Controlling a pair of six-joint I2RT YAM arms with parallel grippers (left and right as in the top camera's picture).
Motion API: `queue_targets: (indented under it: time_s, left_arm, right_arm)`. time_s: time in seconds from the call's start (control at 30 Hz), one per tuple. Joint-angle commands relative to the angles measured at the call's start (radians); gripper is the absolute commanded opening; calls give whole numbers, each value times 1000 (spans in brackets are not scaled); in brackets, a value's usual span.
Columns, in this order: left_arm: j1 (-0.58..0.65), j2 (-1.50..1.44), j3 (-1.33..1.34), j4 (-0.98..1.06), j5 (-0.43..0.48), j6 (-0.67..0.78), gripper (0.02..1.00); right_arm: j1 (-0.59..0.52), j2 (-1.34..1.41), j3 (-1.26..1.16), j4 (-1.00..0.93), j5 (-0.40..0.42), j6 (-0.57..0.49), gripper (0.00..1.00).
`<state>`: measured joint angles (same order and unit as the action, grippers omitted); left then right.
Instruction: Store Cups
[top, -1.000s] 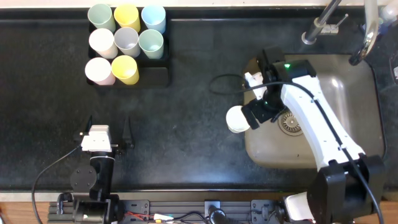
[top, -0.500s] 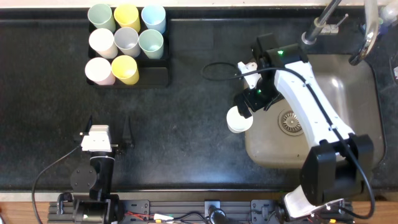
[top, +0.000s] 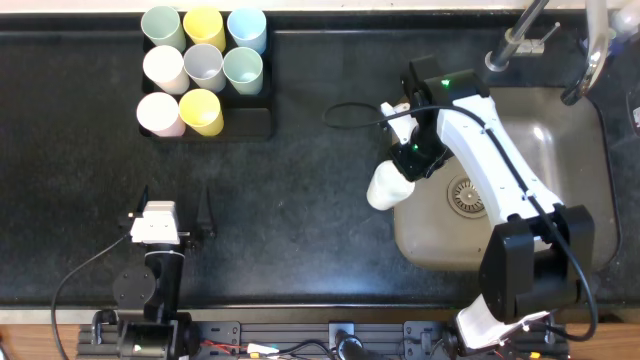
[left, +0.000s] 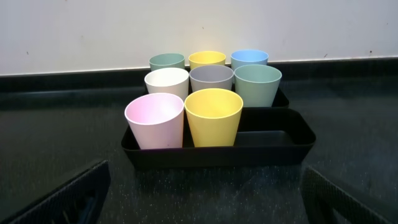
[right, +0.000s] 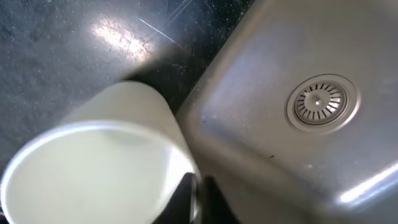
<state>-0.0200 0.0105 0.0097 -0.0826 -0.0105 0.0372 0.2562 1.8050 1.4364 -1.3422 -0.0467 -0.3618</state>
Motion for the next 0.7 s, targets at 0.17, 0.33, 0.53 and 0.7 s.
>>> queue_targets:
  time_s: [0.17,0.33,0.53,0.7]
  left_arm:
    - [-2,-8,-2,-2,10,19,1000]
    - [-2,-8,-2,-2,10,19,1000]
    - [-2,-8,-2,-2,10,19,998]
    - [-2,-8,-2,-2,10,19,998]
  right_arm:
    - [33,2,6,12,-16,-2,42]
    - [39,-1,25,3,-16,7,42]
    - [41,-1,267,-123,-28,26,42]
    - [54,0,484,-200,-115,35,42]
